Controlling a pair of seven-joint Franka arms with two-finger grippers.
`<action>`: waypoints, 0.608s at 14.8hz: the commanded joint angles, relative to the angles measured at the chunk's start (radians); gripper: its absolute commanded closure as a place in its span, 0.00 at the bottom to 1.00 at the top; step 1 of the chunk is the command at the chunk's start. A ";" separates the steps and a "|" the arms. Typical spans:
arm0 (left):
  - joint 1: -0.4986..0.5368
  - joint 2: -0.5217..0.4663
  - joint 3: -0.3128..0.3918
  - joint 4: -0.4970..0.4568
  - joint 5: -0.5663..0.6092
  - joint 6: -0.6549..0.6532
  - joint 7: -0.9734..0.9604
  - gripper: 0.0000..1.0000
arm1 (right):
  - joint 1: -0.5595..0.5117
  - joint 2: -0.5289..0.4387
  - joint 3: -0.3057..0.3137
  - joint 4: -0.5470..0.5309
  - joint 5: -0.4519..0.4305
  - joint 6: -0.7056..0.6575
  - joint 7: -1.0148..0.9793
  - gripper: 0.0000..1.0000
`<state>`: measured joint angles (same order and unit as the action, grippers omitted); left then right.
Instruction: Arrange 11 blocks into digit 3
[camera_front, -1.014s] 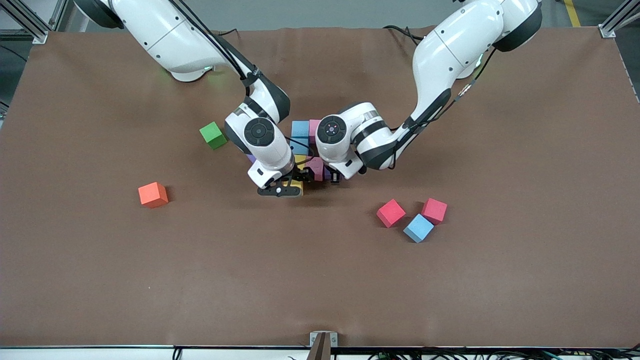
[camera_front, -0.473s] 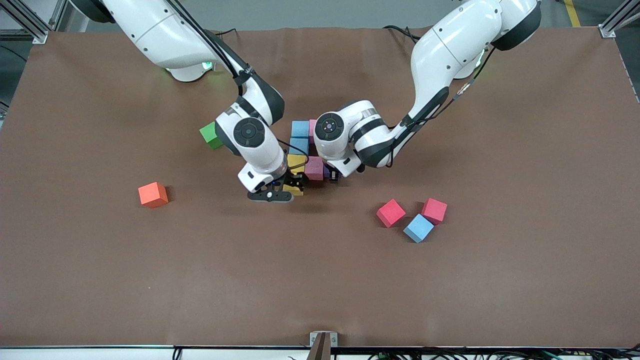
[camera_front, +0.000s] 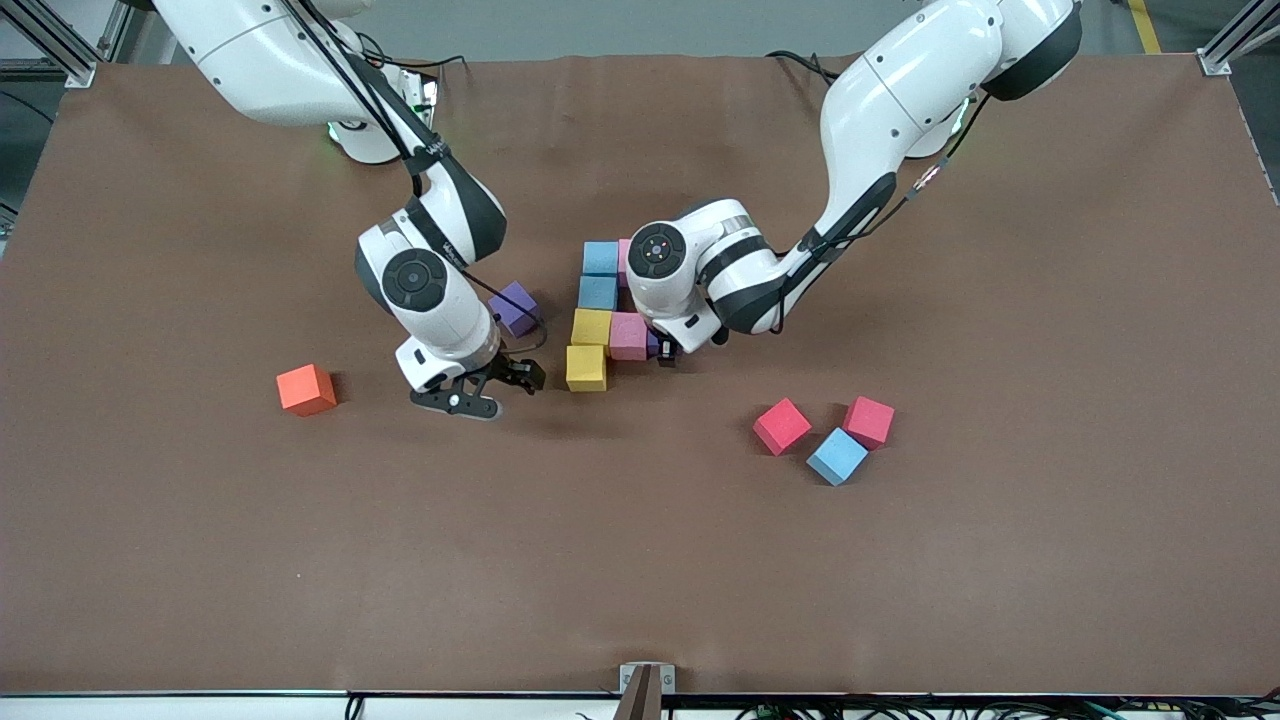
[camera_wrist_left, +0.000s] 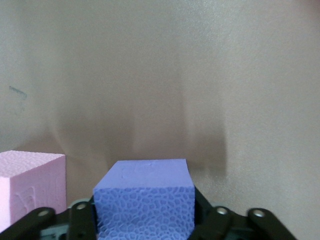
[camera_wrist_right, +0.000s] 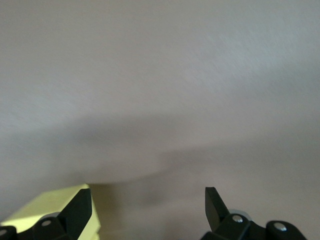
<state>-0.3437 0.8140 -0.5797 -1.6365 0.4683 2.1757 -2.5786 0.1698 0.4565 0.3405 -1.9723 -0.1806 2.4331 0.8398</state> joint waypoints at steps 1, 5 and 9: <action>0.000 -0.006 0.009 -0.034 0.007 0.009 0.003 0.00 | -0.006 -0.100 0.014 -0.189 -0.010 0.104 0.158 0.00; 0.003 -0.033 0.008 -0.033 0.006 0.001 0.002 0.00 | 0.008 -0.156 0.014 -0.259 -0.010 0.092 0.321 0.00; 0.005 -0.036 0.008 -0.023 0.003 0.001 0.001 0.00 | 0.011 -0.228 0.015 -0.327 -0.010 0.075 0.488 0.00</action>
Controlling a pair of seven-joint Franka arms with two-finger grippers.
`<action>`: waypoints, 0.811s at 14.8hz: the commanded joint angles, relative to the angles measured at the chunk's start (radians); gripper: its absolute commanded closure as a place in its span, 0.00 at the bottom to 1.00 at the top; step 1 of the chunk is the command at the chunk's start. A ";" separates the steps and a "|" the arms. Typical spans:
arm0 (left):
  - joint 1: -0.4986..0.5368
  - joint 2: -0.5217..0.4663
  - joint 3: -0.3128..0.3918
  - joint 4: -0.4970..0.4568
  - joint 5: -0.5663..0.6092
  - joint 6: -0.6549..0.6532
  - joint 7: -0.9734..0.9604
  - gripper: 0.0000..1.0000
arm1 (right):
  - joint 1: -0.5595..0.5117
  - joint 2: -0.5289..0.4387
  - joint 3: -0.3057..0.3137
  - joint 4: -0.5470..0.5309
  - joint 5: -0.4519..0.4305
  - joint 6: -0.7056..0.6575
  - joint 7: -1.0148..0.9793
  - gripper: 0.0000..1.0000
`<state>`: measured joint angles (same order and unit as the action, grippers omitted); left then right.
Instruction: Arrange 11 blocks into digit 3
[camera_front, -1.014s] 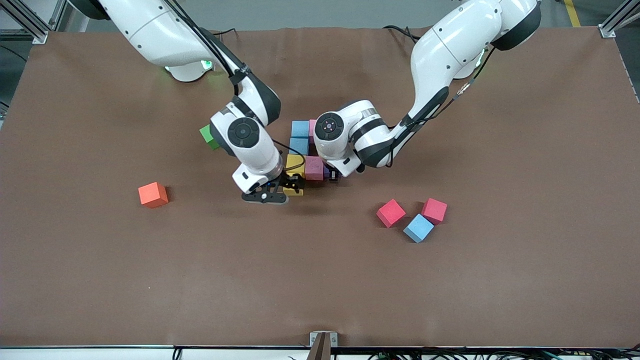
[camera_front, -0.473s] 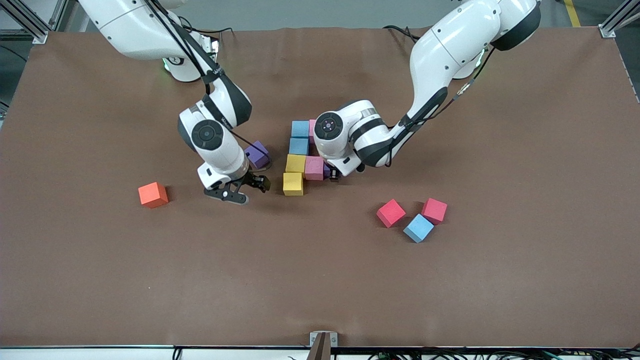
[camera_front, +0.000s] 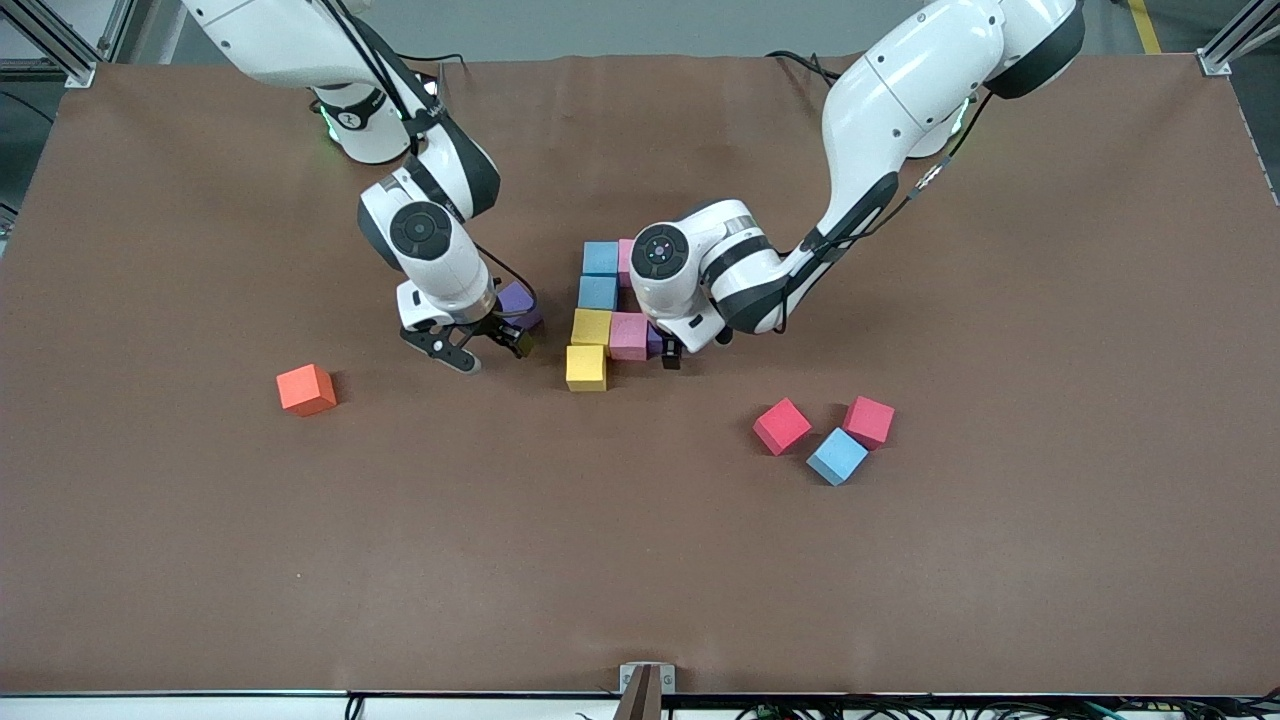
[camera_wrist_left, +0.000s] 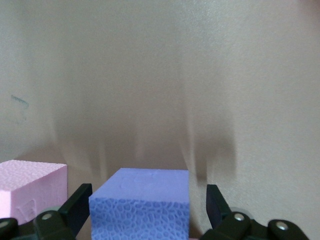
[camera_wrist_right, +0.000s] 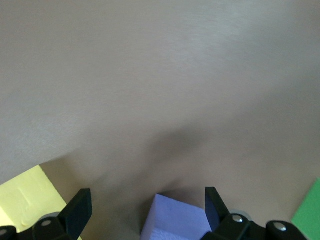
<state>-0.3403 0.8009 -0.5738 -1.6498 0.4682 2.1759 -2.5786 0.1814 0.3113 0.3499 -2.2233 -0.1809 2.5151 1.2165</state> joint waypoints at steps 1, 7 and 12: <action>0.003 -0.023 0.000 -0.010 0.000 0.001 0.001 0.00 | 0.018 -0.093 0.006 -0.085 -0.009 -0.012 0.159 0.00; 0.003 -0.022 -0.004 -0.008 -0.013 0.005 -0.008 0.00 | 0.072 -0.104 0.006 -0.148 -0.009 0.014 0.284 0.00; 0.003 -0.022 -0.004 0.002 -0.039 0.013 -0.008 0.00 | 0.081 -0.100 0.006 -0.197 -0.009 0.083 0.293 0.00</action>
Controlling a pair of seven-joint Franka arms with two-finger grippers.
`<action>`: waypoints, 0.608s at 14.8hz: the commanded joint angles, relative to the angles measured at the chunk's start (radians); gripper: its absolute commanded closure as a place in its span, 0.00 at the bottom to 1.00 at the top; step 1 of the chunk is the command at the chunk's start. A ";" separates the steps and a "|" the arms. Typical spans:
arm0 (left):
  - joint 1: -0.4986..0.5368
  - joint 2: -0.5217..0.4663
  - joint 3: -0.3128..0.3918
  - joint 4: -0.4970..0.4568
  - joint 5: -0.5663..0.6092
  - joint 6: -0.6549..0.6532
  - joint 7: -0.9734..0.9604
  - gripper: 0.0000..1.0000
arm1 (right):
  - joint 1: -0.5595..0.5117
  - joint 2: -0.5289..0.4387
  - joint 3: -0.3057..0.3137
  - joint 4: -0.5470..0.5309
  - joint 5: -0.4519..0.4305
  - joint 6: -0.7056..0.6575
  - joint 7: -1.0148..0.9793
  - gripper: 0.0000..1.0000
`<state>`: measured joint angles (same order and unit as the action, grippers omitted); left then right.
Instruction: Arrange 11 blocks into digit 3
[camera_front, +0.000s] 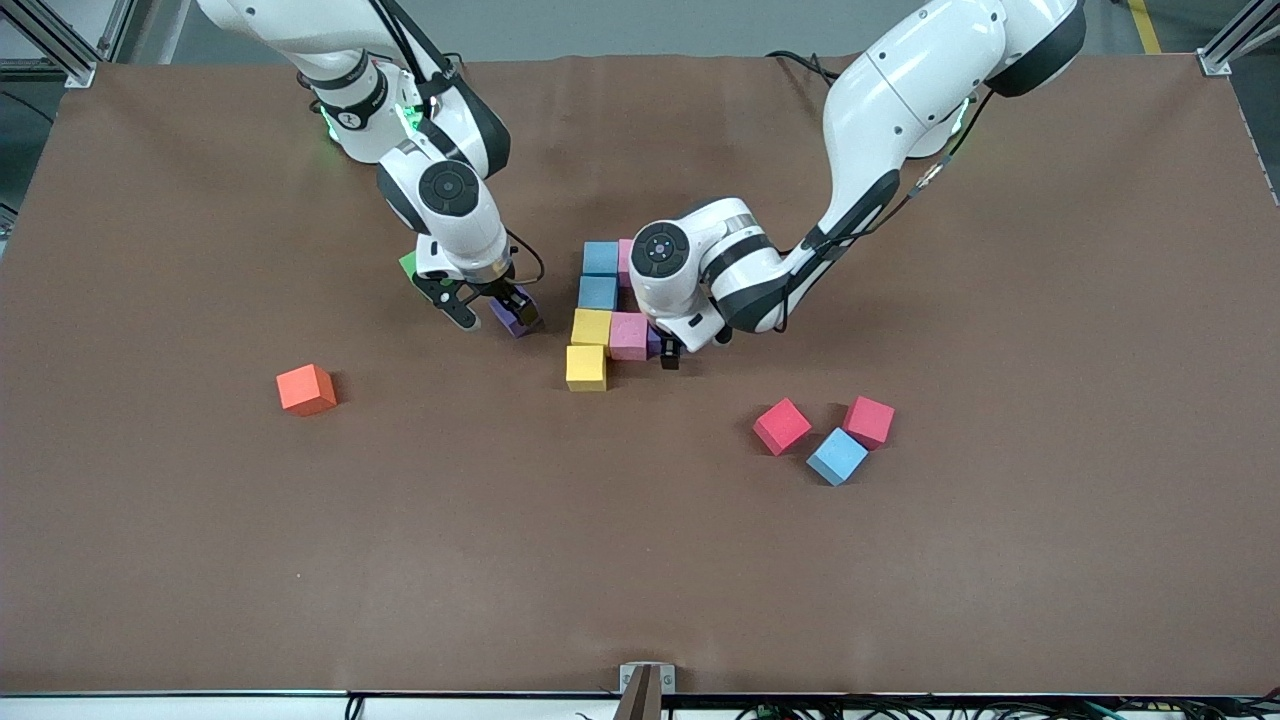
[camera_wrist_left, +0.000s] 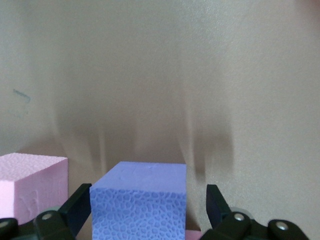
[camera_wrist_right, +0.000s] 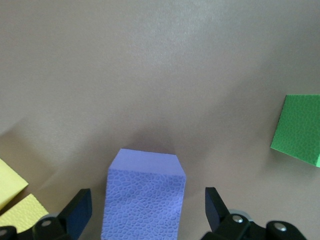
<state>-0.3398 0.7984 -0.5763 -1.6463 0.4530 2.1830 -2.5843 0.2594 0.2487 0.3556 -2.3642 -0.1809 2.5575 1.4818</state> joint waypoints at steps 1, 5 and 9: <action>0.002 -0.019 -0.002 0.003 -0.023 0.009 -0.004 0.00 | 0.003 -0.035 0.000 -0.056 -0.009 0.043 0.029 0.00; -0.001 -0.015 -0.002 0.011 -0.023 0.023 -0.002 0.00 | 0.023 -0.016 -0.001 -0.056 -0.009 0.076 0.031 0.11; 0.002 -0.011 0.000 0.031 -0.011 0.023 0.007 0.00 | 0.018 -0.005 -0.001 -0.053 -0.011 0.083 0.037 0.43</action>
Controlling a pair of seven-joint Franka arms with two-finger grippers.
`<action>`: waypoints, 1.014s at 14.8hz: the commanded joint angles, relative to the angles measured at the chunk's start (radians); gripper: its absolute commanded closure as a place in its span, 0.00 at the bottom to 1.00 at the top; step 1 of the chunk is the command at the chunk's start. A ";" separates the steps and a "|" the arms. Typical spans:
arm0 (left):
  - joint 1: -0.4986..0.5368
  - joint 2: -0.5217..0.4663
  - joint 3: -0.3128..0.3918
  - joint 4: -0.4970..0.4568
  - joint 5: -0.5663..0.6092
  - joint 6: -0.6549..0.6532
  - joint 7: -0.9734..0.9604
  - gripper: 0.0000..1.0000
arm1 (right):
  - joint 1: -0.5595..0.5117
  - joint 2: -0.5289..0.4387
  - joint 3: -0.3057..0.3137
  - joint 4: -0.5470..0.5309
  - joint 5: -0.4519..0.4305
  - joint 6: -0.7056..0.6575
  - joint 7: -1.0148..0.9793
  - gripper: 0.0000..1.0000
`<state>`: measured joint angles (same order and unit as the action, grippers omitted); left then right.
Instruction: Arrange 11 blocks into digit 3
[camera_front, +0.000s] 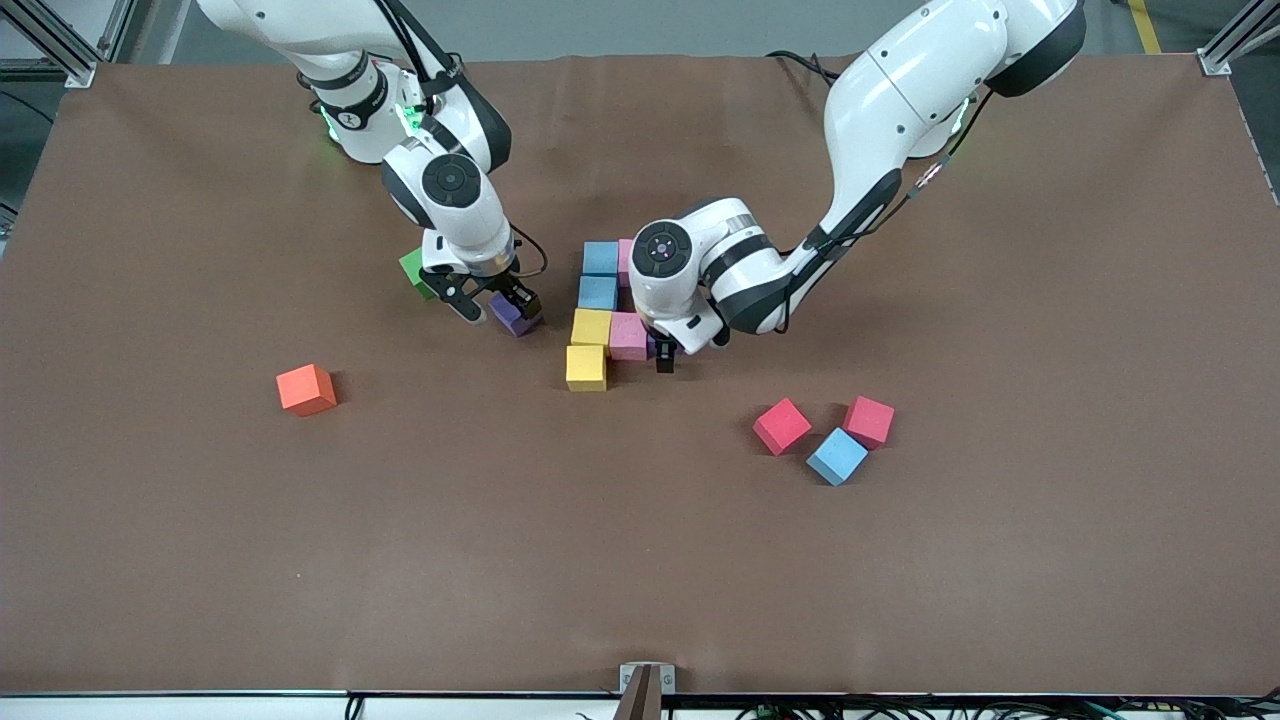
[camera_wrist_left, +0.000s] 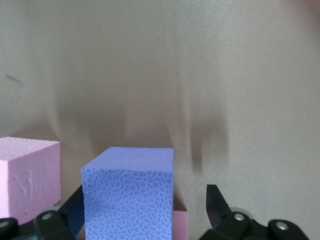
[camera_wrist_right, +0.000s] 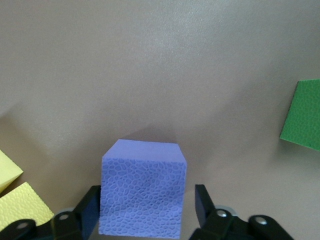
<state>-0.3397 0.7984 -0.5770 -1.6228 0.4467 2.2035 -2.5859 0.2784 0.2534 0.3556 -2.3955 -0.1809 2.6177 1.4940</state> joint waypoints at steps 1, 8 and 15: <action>0.001 -0.010 0.002 0.015 -0.002 0.002 0.010 0.00 | -0.001 -0.006 -0.001 -0.021 -0.011 0.022 0.025 0.62; -0.007 -0.022 0.000 0.004 -0.003 -0.008 0.027 0.00 | -0.054 0.041 -0.007 0.091 -0.009 0.004 0.123 1.00; 0.005 -0.100 -0.043 -0.037 -0.045 -0.088 0.084 0.00 | -0.044 0.118 -0.006 0.265 -0.009 -0.123 0.147 1.00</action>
<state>-0.3443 0.7721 -0.6115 -1.6122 0.4425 2.1563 -2.5321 0.2316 0.3405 0.3423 -2.1791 -0.1804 2.5126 1.6161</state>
